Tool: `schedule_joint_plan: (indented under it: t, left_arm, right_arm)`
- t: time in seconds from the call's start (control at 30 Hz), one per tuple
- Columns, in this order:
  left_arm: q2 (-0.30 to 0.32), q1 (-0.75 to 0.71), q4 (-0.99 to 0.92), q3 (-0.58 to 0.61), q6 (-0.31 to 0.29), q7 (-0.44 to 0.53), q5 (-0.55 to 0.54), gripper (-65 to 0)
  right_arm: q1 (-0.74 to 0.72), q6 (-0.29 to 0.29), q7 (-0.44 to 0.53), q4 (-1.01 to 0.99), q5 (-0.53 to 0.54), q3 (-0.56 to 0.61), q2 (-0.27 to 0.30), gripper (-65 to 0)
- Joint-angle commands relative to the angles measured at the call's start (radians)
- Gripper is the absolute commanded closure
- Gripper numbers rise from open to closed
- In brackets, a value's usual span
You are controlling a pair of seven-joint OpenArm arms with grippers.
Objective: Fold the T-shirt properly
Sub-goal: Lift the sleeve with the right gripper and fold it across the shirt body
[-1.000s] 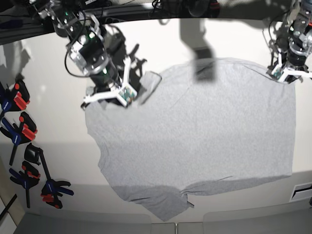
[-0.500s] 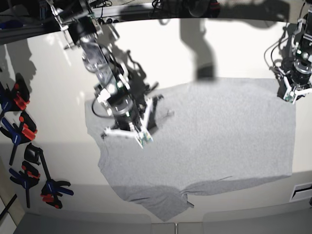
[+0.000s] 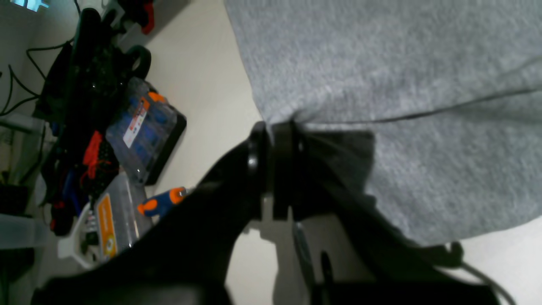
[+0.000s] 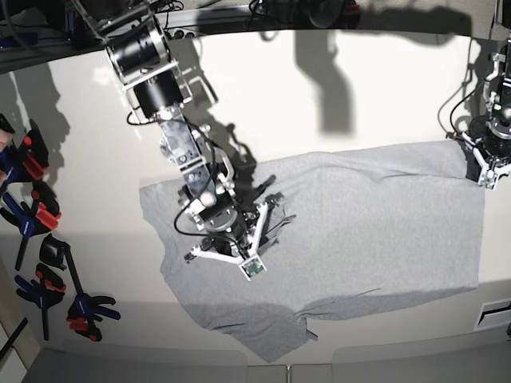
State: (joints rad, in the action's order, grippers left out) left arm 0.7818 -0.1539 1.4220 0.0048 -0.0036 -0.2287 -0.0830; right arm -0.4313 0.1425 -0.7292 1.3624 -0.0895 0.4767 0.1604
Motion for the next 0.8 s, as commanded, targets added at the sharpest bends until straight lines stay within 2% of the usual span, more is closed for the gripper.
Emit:
schedule_joint_plan:
  t: [0.0, 0.17, 0.27, 0.43, 0.77]
  left_arm:
    - [0.024, 0.020, 0.004, -0.011, 0.016, 0.024, 0.003, 0.0]
    - [-0.005, 0.058, -0.054, -0.011, 0.015, 0.026, 0.003, 0.0]
    - [-0.024, 0.068, -0.100, -0.011, 0.015, 0.056, 0.003, 0.0]
    - [-0.039, 0.071, -0.138, -0.011, 0.014, 0.125, 0.003, 0.0]
    - [-0.039, 0.076, -0.138, -0.011, 0.014, 0.126, 0.003, 0.0]
  right_arm:
    - [-0.040, -0.002, 0.043, 0.002, -0.011, -0.006, -0.002, 0.0]
    - [-0.050, -0.010, 0.079, -0.028, -0.011, -0.042, -0.003, 0.0]
    - [-0.050, -0.053, 0.082, -0.028, -0.011, -0.076, -0.003, 0.0]
    - [-0.050, -0.053, 0.103, -0.028, -0.003, -0.134, -0.003, 0.0]
    - [-0.050, -0.052, 0.143, -0.028, -0.003, -0.137, -0.003, 0.0]
